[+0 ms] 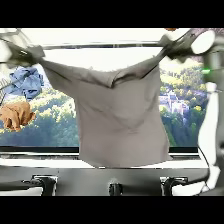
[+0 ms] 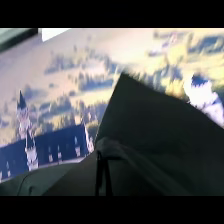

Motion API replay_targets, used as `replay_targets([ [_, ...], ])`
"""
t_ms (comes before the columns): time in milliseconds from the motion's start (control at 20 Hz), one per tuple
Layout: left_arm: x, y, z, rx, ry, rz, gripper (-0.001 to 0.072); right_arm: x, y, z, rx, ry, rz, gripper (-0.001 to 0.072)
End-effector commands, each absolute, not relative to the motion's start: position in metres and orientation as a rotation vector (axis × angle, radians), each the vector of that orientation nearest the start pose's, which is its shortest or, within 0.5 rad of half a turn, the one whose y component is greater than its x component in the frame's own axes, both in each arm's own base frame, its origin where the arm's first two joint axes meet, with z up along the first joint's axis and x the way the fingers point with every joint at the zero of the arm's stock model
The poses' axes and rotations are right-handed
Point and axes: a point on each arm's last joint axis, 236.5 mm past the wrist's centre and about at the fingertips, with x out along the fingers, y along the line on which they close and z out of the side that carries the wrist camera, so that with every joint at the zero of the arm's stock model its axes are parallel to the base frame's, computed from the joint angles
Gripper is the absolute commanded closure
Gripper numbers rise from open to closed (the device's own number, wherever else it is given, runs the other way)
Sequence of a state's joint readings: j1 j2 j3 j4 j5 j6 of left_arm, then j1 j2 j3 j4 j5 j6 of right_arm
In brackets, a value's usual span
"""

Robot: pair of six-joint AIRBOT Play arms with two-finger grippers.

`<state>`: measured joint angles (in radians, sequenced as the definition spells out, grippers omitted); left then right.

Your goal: Fold the clothes and pants, and hang the long-sleeved shirts on hangers.

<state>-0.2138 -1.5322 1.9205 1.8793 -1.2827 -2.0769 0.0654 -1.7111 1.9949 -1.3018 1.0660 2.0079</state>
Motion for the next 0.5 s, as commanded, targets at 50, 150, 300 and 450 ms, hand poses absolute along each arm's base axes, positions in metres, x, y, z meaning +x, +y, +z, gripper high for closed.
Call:
replay_targets([
  [50,0.529,-0.057,0.054,-0.219,1.122,0.217,0.0688,0.556,0.162,-0.001,0.833,1.303,0.165,0.0653],
  [150,0.529,-0.063,0.034,-0.277,1.18,0.171,0.0688,0.546,0.163,-0.016,0.785,1.36,0.194,0.0653],
  [300,0.53,-0.047,0.041,-0.261,1.174,0.138,0.0688,0.542,0.148,0.001,0.645,1.32,0.238,0.0548],
  [450,0.524,-0.021,0.061,-0.252,1.156,0.152,0.0688,0.523,0.097,0.047,0.408,1.264,0.265,0.0384],
])
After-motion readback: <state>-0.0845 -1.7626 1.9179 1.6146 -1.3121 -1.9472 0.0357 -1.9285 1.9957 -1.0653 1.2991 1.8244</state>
